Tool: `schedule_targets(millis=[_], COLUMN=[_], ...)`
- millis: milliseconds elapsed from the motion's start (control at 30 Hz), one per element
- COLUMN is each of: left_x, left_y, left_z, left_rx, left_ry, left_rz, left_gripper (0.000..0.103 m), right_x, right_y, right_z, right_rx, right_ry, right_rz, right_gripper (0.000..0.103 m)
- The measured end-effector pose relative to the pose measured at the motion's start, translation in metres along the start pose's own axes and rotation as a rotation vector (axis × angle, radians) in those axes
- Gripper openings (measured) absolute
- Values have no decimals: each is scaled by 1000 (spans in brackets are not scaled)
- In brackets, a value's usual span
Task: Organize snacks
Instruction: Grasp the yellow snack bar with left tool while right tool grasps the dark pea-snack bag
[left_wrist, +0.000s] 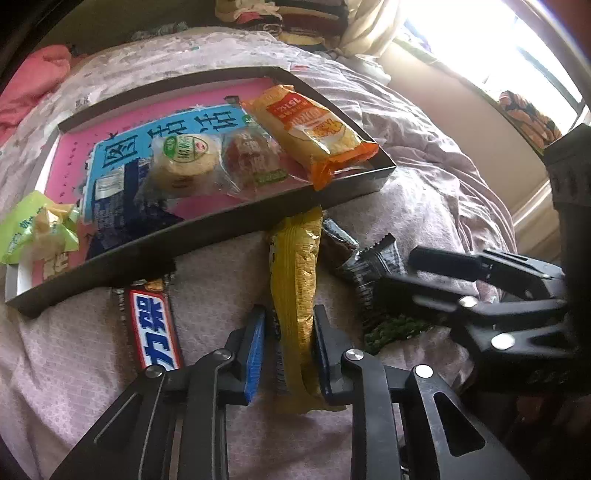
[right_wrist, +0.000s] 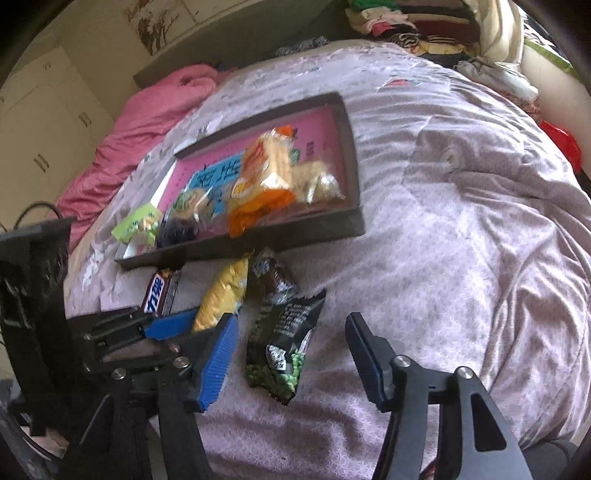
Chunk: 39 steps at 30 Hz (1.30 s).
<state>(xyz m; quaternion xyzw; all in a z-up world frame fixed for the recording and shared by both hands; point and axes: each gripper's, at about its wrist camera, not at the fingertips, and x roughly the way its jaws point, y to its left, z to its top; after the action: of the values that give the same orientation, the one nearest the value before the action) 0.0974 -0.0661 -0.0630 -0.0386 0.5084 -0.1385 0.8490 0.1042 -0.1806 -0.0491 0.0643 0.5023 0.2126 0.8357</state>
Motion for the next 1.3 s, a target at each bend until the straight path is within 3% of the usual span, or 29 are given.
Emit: schedule_targets(millis=[233,300,333,500,733,1067,1300], left_x=[1,-1,-2,-7,-32,-84,-113], left_y=[3,5,5,4,8,37,71], left_z=[-1,-3,-2,-2,5,19,22], left_rx=[-1,0,-1,-11,-34,-102,-164], left_ry=[-2,-3,-4,-17,-72,-202,-292], left_rz=[-18,-21,-25,-56,-92,-68,7], left_gripper=[18,18,17,15,15,15,15], right_x=[22,27,28,26,-10,-49,-46], right_y=[9,11,12,15,6,18,33], right_z=[-3,-3,-3,-3,2,18,31], right_rx=[-44,-58,-63,-73,-27,-107,-152], right_ry=[79,91,96,94,-44,-272,-304], right_rz=[-39,-33,-28,-4,25,79,95], right_gripper=[53,48,40,35,29,29,29])
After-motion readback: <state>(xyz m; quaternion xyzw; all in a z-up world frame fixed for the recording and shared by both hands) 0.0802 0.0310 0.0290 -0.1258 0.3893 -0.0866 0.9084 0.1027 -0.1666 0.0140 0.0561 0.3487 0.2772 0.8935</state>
